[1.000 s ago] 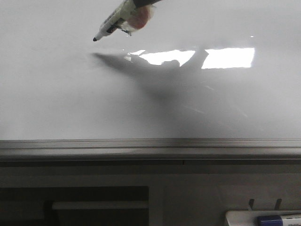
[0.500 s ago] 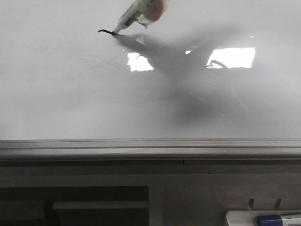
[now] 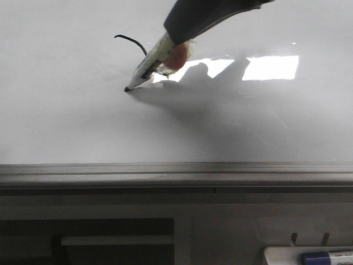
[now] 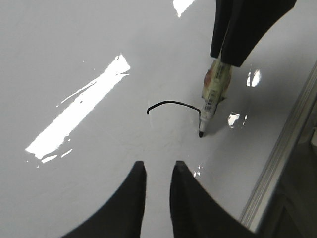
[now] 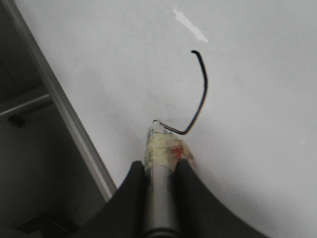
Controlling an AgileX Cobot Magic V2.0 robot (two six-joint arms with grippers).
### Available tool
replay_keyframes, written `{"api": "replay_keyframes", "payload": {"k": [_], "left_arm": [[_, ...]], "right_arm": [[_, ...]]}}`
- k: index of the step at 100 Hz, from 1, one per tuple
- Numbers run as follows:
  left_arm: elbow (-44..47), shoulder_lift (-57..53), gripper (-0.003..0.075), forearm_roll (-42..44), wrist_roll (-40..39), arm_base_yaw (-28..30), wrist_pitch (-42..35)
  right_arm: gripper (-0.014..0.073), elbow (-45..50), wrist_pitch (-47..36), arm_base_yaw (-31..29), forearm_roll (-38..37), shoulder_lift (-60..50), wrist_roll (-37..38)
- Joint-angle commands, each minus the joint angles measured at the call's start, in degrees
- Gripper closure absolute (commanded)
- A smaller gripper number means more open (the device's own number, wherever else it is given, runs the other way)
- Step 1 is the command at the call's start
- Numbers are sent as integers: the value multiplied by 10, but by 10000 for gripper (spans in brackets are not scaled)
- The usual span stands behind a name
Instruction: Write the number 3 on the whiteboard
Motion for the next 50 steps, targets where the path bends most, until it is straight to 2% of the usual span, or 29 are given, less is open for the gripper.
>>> {"api": "replay_keyframes", "payload": {"k": [1, 20, 50], "left_arm": [[-15, 4, 620, -5, -5, 1, -32], [-15, 4, 620, -5, -5, 1, -31], [-15, 4, 620, -5, -5, 1, -30]], "right_arm": [[650, -18, -44, -1, -14, 5, 0], [650, -18, -13, -9, -21, -16, 0], [650, -12, 97, -22, -34, -44, 2]]}}
